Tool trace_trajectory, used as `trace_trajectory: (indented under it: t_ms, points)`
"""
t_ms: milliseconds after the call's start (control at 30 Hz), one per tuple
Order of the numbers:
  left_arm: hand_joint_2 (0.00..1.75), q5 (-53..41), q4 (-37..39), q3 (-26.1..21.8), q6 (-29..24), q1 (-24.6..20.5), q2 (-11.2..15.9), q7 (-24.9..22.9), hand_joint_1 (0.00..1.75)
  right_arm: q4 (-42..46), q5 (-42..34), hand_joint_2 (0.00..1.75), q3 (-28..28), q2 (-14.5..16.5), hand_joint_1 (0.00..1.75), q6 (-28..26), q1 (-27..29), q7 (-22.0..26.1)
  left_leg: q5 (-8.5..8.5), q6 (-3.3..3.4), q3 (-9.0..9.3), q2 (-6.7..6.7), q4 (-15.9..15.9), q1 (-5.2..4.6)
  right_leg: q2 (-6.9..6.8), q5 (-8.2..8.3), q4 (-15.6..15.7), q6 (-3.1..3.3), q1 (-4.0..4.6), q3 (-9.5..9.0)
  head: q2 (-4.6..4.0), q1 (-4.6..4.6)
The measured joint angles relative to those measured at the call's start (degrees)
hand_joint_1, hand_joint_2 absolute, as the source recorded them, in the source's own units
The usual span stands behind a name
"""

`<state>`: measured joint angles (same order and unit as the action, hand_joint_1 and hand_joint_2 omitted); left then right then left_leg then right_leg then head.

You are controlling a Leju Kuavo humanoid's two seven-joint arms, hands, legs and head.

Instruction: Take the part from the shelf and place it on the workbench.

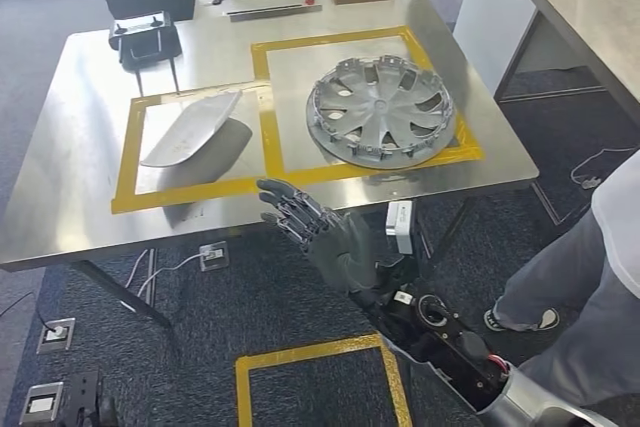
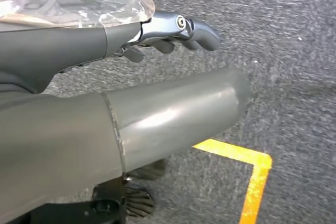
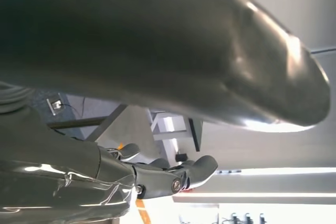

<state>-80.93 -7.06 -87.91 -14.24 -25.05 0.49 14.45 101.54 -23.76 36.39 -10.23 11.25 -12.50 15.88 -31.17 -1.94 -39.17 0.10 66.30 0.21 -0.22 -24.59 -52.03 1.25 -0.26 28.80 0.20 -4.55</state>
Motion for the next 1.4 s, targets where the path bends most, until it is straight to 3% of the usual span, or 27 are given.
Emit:
trace_trajectory:
  t_ms: [33, 67, 100, 167, 233, 267, 333, 367, 400, 467, 500, 533, 600, 667, 733, 800, 867, 933, 1000, 1033, 1067, 1100, 1167, 1233, 1267, 1333, 1400]
  points:
    - [0.0, 0.1, 0.0, 0.0, 0.0, 0.0, 0.0, 0.0, 0.0, -0.1, 0.0, 0.0, 0.0, 0.0, 0.0, 0.0, -0.1, 0.0, -0.73, -0.18, -0.4, 0.0, 2.7, 0.09, -0.02, 0.48, -0.2, 0.04, 0.04, 0.8, 0.0, 0.06]
    - [0.0, 0.1, 0.0, 0.0, 0.0, 0.0, 0.0, 0.0, 0.0, -0.2, 0.0, 0.0, 0.0, 0.0, 0.0, 0.1, -0.2, -0.1, -0.14, -0.28, 0.05, 0.0, 3.7, 0.18, -0.02, 0.96, -0.4, 0.02, 0.06, 1.68, 0.0, 0.1]
    - [0.0, 0.2, 0.0, 0.0, 0.1, 0.0, 0.0, 0.0, 0.0, -0.4, 0.0, 0.0, 0.0, 0.0, 0.0, 0.1, -0.3, -0.2, 1.46, -0.28, 1.55, 0.0, 2.5, 0.26, 0.0, 1.38, -0.8, -0.07, 0.07, 2.55, 0.0, 0.13]
    - [0.0, 0.2, 0.0, 0.0, 0.1, -0.2, 0.0, 0.0, 0.0, -0.6, -0.1, 0.0, 0.0, 0.1, 0.0, 0.1, -0.5, -0.2, 3.92, 0.01, 6.87, -0.01, -4.4, 0.3, 0.04, 2.1, -1.5, -0.42, 0.15, 4.09, 0.0, 0.17]
    - [0.0, 0.3, 0.0, 0.0, 0.1, -0.5, 0.1, 0.0, 0.0, -0.7, -0.2, 0.0, 0.0, 0.2, 0.0, 0.3, -0.7, -0.1, 3.93, 0.77, 10.94, -0.14, -11.0, 0.06, -0.03, 2.87, -1.9, -0.98, 0.27, 5.01, 0.0, 0.0]
    - [0.0, 0.4, 0.0, 0.0, 0.1, -0.6, 0.1, 0.0, 0.0, -0.7, -0.3, 0.0, 0.0, 0.2, 0.0, 0.4, -0.9, -0.1, 3.71, 1.22, 11.58, -0.21, -12.5, -0.14, -0.09, 3.31, -1.9, -1.31, 0.26, 5.29, 0.0, -0.1]
    - [0.0, 0.5, 0.0, 0.0, 0.1, -0.5, 0.1, 0.0, 0.0, -1.0, -0.4, 0.0, 0.0, 0.3, 0.0, 0.5, -1.1, -0.1, 4.43, 2.35, 10.96, -0.14, -13.0, -0.19, -0.09, 3.89, -2.0, -2.01, 0.11, 5.72, 0.0, -0.17]
    - [0.0, 0.6, 0.0, 0.0, 0.2, -0.4, 0.1, 0.0, 0.0, -1.1, -0.5, 0.0, 0.0, 0.3, 0.0, 0.5, -1.2, -0.1, 4.95, 2.91, 10.47, -0.04, -13.0, -0.11, -0.03, 2.96, -2.6, -2.3, 0.07, 6.23, 0.0, -0.17]
    - [0.0, 0.7, 0.0, 0.0, 0.2, -0.3, 0.1, 0.0, 0.0, -1.3, -0.5, 0.0, 0.0, 0.3, 0.0, 0.6, -1.1, -0.1, 5.57, 3.42, 9.88, 0.09, -13.1, 0.0, 0.03, 0.89, -4.3, -2.54, 0.02, 6.98, 0.0, -0.29]
    - [0.0, 0.7, 0.0, 0.0, 0.2, -0.3, 0.1, 0.0, 0.0, -1.4, -0.4, 0.0, 0.0, 0.3, 0.0, 0.5, -1.0, -0.1, 6.73, 3.95, 8.53, 0.22, -13.1, 0.0, 0.09, -5.33, -11.4, -2.85, -0.13, 8.96, 0.0, -0.65]
    - [0.0, 0.7, 0.0, 0.0, 0.2, -0.3, 0.1, 0.0, 0.0, -1.5, -0.4, 0.0, 0.0, 0.3, 0.0, 0.5, -1.0, -0.1, 7.31, 4.01, 7.83, 0.24, -13.1, -0.06, 0.07, -7.65, -15.5, -2.96, -0.2, 9.71, 0.0, -0.8]
    - [0.0, 0.7, 0.0, 0.0, 0.2, -0.3, 0.2, 0.0, 0.0, -1.5, -0.3, 0.0, 0.0, 0.3, 0.0, 0.5, -1.0, -0.2, 7.86, 4.01, 7.13, 0.24, -13.1, -0.11, 0.07, -8.56, -18.7, -3.02, -0.22, 9.95, 0.0, -0.84]
    - [0.0, 0.7, 0.0, 0.0, 0.2, -0.3, 0.2, 0.0, 0.0, -1.7, -0.3, 0.0, 0.0, 0.3, 0.0, 0.5, -1.0, -0.2, 8.98, 3.88, 5.65, 0.23, -12.9, -0.2, 0.08, -6.34, -19.1, -2.87, -0.2, 7.72, 0.0, -0.9]
    - [0.0, 0.7, 0.0, 0.0, 0.2, -0.3, 0.2, 0.0, 0.0, -1.7, -0.2, 0.0, 0.0, 0.3, 0.0, 0.4, -1.1, -0.2, 10.03, 3.54, 4.39, 0.18, -12.8, -0.28, 0.09, -3.56, -12.1, -2.39, -0.07, 1.95, 0.0, -0.99]
    - [0.0, 0.6, 0.0, 0.0, 0.2, -0.3, 0.2, 0.0, 0.0, -1.7, -0.2, 0.0, 0.0, 0.3, 0.0, 0.3, -1.4, -0.2, 11.03, 3.02, 3.76, 0.18, -12.8, -0.36, 0.14, -3.75, -3.7, -1.87, 0.23, -3.52, 0.0, -1.07]
    - [0.0, 0.5, 0.0, 0.0, 0.2, -0.3, 0.2, 0.1, 0.0, -1.7, -0.1, 0.0, 0.0, 0.3, 0.0, 0.2, -1.5, -0.2, 12.2, 2.36, 3.58, 0.24, -13.0, -0.27, 0.19, -4.17, -0.3, -1.43, 0.6, -5.15, 0.0, -1.03]
    - [0.0, 0.4, 0.0, 0.0, 0.2, -0.3, 0.3, 0.0, 0.0, -1.7, -0.1, 0.0, 0.0, 0.3, 0.0, 0.1, -1.5, -0.3, 11.97, 1.67, 3.12, 0.13, -12.7, -0.16, 0.02, -3.13, 0.1, -0.7, 0.4, -4.3, 0.0, -0.86]
    - [0.0, 0.3, 0.0, 0.0, 0.2, -0.3, 0.4, -0.1, 0.0, -1.7, 0.0, 0.0, 0.0, 0.4, 0.0, 0.1, -1.5, -0.3, 7.45, 1.12, 1.46, -0.03, -8.6, 0.0, -0.21, -1.74, 0.3, 0.22, 0.09, -2.93, 0.0, -0.35]
    - [0.0, 0.2, 0.0, 0.0, 0.2, -0.3, 0.3, -0.1, 0.0, -1.7, 0.0, 0.0, 0.0, 0.5, 0.0, 0.1, -1.5, -0.3, 1.38, 0.67, -0.87, -0.06, -0.5, 0.24, -0.24, -0.28, 0.3, 0.66, 0.2, -1.11, 0.0, 0.12]
    - [0.0, 0.2, 0.0, 0.0, 0.2, -0.3, 0.3, -0.1, 0.0, -1.8, 0.0, 0.0, 0.0, 0.5, 0.0, 0.0, -1.5, -0.3, 0.04, 0.49, -1.58, -0.06, 3.2, 0.3, -0.23, 0.46, 0.2, 0.63, 0.24, -0.12, 0.0, 0.18]
    - [0.0, 0.2, 0.0, 0.0, 0.2, -0.3, 0.3, -0.2, 0.0, -1.8, 0.0, 0.0, 0.0, 0.5, 0.0, 0.0, -1.5, -0.3, 0.32, 0.36, -1.59, -0.06, 5.7, 0.34, -0.22, 1.18, 0.0, 0.59, 0.26, 0.91, 0.0, 0.21]
    - [0.0, 0.2, 0.0, 0.0, 0.2, -0.3, 0.3, -0.2, 0.0, -1.8, 0.0, 0.0, 0.0, 0.5, 0.0, 0.0, -1.5, -0.3, 1.88, 0.32, -0.73, -0.06, 6.1, 0.37, -0.2, 1.84, -0.1, 0.49, 0.26, 1.91, 0.0, 0.22]
    - [0.0, 0.2, 0.0, 0.0, 0.2, -0.4, 0.3, -0.3, 0.0, -2.0, 0.1, 0.0, 0.0, 0.5, 0.0, 0.0, -1.5, -0.2, 5.13, 0.52, 4.11, -0.06, 1.0, 0.38, -0.18, 2.95, -0.7, 0.16, 0.26, 3.69, 0.0, 0.23]
    - [0.0, 0.3, 0.0, 0.0, 0.2, -0.6, 0.3, -0.3, 0.0, -2.0, 0.2, 0.0, -0.1, 0.6, 0.0, 0.0, -1.6, 0.0, 4.49, 1.07, 10.72, -0.1, -8.4, 0.17, -0.21, 3.8, -1.2, -0.36, 0.44, 4.87, 0.0, 0.19]
    - [0.0, 0.4, 0.0, 0.0, 0.2, -0.7, 0.3, -0.3, 0.0, -2.0, 0.3, 0.0, -0.1, 0.6, 0.0, 0.1, -1.6, 0.0, 3.7, 1.41, 12.74, -0.14, -11.8, 0.0, -0.27, 4.29, -1.3, -0.65, 0.47, 5.17, 0.0, 0.09]
    - [0.0, 0.5, 0.0, 0.0, 0.2, -0.8, 0.3, -0.3, 0.0, -2.1, 0.4, 0.0, -0.1, 0.7, 0.0, 0.1, -1.7, 0.1, 3.38, 2.22, 13.43, -0.14, -14.0, -0.19, -0.36, 5.22, -1.3, -1.29, 0.39, 5.64, 0.0, -0.06]
    - [0.0, 0.7, 0.0, 0.0, 0.2, -0.6, 0.3, -0.2, 0.0, -2.3, 0.4, 0.0, -0.1, 0.7, 0.0, 0.1, -1.7, 0.1, 4.25, 3.21, 12.55, 0.06, -14.1, -0.08, -0.17, 3.89, -2.6, -1.89, 0.18, 6.61, 0.0, -0.02]
